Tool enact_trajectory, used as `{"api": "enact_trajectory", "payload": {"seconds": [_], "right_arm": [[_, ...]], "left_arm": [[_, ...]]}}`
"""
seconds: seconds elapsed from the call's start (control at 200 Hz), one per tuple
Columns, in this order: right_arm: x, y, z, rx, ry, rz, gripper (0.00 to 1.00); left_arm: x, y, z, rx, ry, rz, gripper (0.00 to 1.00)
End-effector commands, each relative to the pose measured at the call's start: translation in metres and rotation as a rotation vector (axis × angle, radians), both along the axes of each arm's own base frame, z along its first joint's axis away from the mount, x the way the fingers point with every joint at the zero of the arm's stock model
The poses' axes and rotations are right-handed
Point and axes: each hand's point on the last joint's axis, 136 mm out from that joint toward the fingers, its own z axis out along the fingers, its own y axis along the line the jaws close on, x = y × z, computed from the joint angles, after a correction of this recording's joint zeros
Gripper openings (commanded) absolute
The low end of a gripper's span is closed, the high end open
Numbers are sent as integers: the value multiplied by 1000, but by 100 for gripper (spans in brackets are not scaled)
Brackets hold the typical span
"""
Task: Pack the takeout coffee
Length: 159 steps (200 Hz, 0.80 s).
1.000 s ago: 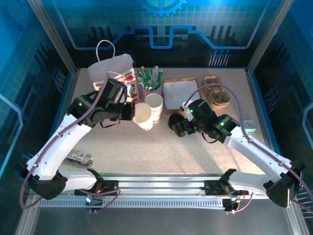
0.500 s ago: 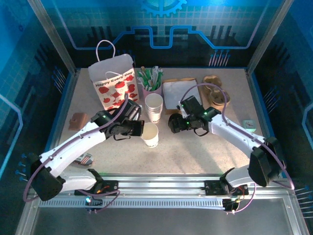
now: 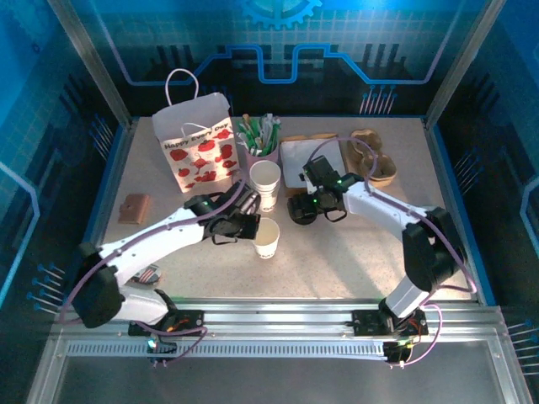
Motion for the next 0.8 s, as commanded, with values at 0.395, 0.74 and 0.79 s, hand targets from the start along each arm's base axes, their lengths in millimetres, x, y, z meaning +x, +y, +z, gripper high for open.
{"api": "enact_trajectory", "payload": {"seconds": [0.395,0.74,0.79], "right_arm": [[14,2,-10,11,10,-21,85],[14,-2,-18,-18,16,-25,85],[14,-2,-18,-17,17,-25,85]], "left_arm": [[4,-1,-22,74,-31,13,0],[6,0,-15,77,-52,12,22],[6,-1,-11,70,-58,9,26]]}}
